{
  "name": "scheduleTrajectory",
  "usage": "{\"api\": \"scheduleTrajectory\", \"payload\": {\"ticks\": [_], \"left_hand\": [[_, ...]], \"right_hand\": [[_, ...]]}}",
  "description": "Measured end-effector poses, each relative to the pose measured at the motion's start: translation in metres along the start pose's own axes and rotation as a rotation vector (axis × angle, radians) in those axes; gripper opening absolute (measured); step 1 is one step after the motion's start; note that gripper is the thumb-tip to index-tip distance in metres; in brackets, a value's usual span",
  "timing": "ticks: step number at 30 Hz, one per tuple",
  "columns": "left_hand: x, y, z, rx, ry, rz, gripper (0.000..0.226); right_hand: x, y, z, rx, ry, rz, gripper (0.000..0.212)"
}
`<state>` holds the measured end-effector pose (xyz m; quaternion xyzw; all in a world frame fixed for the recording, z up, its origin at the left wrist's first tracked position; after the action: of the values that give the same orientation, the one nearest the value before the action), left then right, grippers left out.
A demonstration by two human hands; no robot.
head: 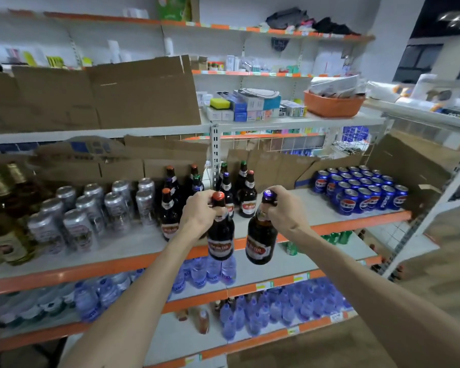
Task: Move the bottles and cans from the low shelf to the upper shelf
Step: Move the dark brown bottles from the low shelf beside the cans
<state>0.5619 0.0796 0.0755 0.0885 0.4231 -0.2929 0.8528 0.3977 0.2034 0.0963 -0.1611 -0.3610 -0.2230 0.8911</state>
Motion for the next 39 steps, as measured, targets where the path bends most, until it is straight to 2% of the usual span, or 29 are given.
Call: {"api": "scheduleTrajectory", "payload": {"ticks": [6,12,25,39], "left_hand": [[0.007,-0.044,-0.010,-0.016,0.009,0.023,0.016],[0.017,-0.082,-0.023,-0.042,0.029,0.072,0.018],[0.050,-0.194,-0.087,-0.037,-0.002,0.230,0.019],[0.078,-0.221,-0.102,0.008,0.004,0.294,0.022]], "right_hand": [[0.000,-0.054,0.003,-0.009,0.067,0.027,0.026],[-0.016,-0.106,0.003,-0.003,0.017,0.036,0.026],[-0.116,-0.233,-0.029,0.148,-0.052,0.053,0.024],[-0.145,-0.261,-0.073,0.288,-0.045,0.063,0.025]]}}
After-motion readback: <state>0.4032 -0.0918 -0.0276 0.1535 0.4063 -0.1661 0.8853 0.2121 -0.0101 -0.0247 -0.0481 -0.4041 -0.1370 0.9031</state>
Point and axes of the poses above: each hand's wrist, its own y-axis away from the middle knuckle, its own z-axis out of the back of the hand, x = y × z, the point moved 2 cm from there along -y, towards the middle knuckle, and after that the axes turned 9 degrees about x, right-handed, at the moved point
